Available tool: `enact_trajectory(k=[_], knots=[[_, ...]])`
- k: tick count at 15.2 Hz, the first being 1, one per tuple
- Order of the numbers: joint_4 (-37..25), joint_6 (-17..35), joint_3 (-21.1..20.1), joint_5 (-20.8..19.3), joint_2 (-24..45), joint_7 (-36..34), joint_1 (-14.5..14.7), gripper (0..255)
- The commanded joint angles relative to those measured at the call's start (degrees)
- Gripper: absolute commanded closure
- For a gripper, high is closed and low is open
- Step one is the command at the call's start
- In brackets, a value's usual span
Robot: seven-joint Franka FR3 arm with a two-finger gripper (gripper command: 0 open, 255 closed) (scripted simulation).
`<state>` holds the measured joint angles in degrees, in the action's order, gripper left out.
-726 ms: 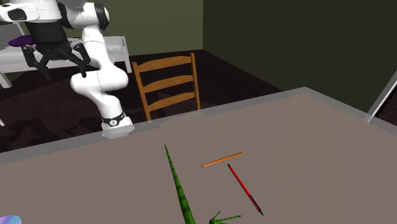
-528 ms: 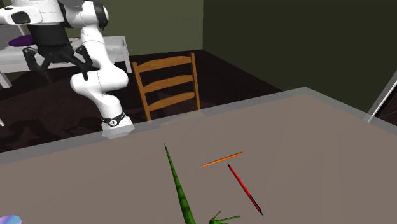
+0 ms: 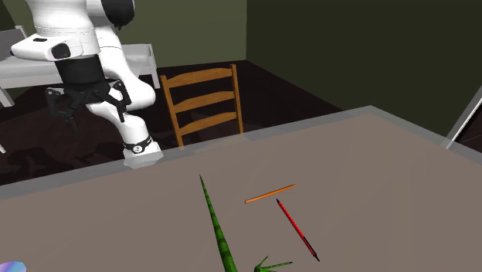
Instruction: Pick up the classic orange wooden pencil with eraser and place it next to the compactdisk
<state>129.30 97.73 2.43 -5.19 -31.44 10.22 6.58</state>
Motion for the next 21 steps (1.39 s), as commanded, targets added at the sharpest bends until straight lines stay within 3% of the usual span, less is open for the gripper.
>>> enact_trajectory(k=[1,21], knots=[[-0.9,2.58,-0.54,-0.06,2.82,2.18,1.42,0],[-13.9,24.07,-8.25,-3.73,32.04,21.21,12.28,0]])
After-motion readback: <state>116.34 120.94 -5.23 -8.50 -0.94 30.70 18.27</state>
